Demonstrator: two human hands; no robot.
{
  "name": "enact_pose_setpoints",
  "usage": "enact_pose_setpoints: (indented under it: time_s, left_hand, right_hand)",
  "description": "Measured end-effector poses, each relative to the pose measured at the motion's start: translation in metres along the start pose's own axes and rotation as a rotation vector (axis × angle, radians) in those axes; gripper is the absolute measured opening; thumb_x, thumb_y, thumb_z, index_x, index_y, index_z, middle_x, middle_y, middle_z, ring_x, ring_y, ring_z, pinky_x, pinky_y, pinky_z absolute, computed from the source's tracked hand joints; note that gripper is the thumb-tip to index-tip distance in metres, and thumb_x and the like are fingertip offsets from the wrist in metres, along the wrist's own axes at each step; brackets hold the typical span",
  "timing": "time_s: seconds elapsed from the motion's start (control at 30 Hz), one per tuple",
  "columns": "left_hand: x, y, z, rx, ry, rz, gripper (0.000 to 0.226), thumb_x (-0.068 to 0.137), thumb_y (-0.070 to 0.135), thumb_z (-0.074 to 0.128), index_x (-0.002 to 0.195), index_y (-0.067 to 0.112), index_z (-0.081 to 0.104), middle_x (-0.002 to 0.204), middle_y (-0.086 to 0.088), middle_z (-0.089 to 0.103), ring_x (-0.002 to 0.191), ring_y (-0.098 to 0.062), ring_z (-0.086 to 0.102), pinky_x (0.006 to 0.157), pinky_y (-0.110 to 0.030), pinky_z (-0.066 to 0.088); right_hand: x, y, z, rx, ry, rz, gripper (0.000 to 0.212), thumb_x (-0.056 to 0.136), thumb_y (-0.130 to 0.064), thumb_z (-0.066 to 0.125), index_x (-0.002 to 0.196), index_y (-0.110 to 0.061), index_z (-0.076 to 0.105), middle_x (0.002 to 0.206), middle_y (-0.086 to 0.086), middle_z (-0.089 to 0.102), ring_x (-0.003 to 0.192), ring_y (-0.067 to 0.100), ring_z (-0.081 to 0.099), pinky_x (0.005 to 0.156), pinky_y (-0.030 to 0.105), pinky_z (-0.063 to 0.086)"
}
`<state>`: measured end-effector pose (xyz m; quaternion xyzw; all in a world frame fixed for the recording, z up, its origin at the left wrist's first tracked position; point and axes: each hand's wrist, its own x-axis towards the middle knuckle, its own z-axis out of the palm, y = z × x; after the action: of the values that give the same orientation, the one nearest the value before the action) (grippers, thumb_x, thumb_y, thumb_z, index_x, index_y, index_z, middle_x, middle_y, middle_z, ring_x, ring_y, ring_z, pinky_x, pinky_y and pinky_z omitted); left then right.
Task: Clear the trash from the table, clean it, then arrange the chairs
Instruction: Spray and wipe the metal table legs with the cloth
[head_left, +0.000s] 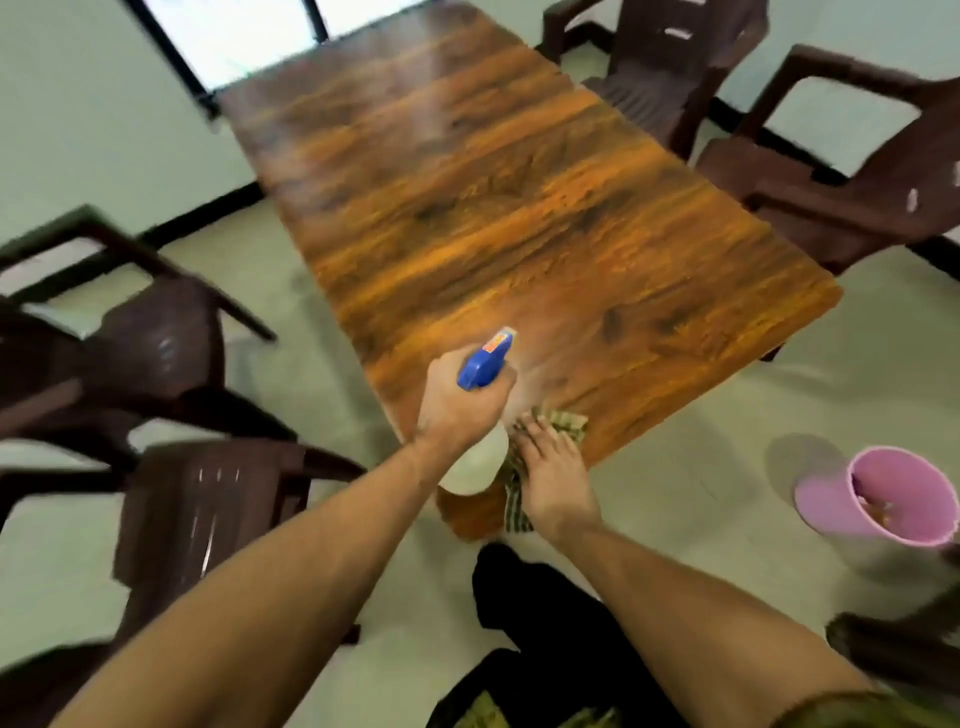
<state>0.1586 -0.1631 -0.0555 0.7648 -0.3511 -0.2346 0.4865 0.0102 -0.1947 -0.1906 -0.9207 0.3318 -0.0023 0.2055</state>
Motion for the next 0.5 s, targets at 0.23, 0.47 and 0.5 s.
enact_pose_setpoints:
  time_s: [0.23,0.47,0.5]
  left_hand:
    - [-0.138,-0.026,0.007,0.007,0.019,-0.122,0.033,0.086,0.020,0.067,0.064,0.005,0.048,0.058,-0.021,0.050,0.051,-0.015,0.040,0.050,-0.048,0.042]
    - [-0.216,-0.060,0.060,0.000,0.050,-0.273,0.013,0.089,0.024,0.071,0.077,0.020,0.066,0.066,0.003,0.066,0.059,-0.011,0.060,0.060,-0.034,0.054]
    - [-0.222,-0.067,0.072,0.019,0.065,-0.322,0.016,0.089,0.025,0.071,0.074,0.022,0.064,0.063,0.004,0.063,0.055,-0.009,0.056,0.059,-0.033,0.051]
  right_hand:
    - [-0.076,0.016,0.006,-0.013,-0.169,-0.414,0.057,0.078,-0.018,0.049,0.135,-0.012,0.056,0.145,0.011,0.052,0.137,0.032,0.045,0.110,0.051,0.041]
    - [-0.105,0.055,-0.004,-0.032,-0.234,-0.562,0.061,0.081,-0.021,0.041,0.142,-0.015,0.044,0.153,0.007,0.044,0.142,0.029,0.038,0.115,0.046,0.037]
    - [-0.104,0.065,-0.005,-0.026,-0.249,-0.562,0.060,0.081,-0.020,0.042,0.141,-0.016,0.045,0.153,0.007,0.044,0.141,0.029,0.039,0.114,0.046,0.038]
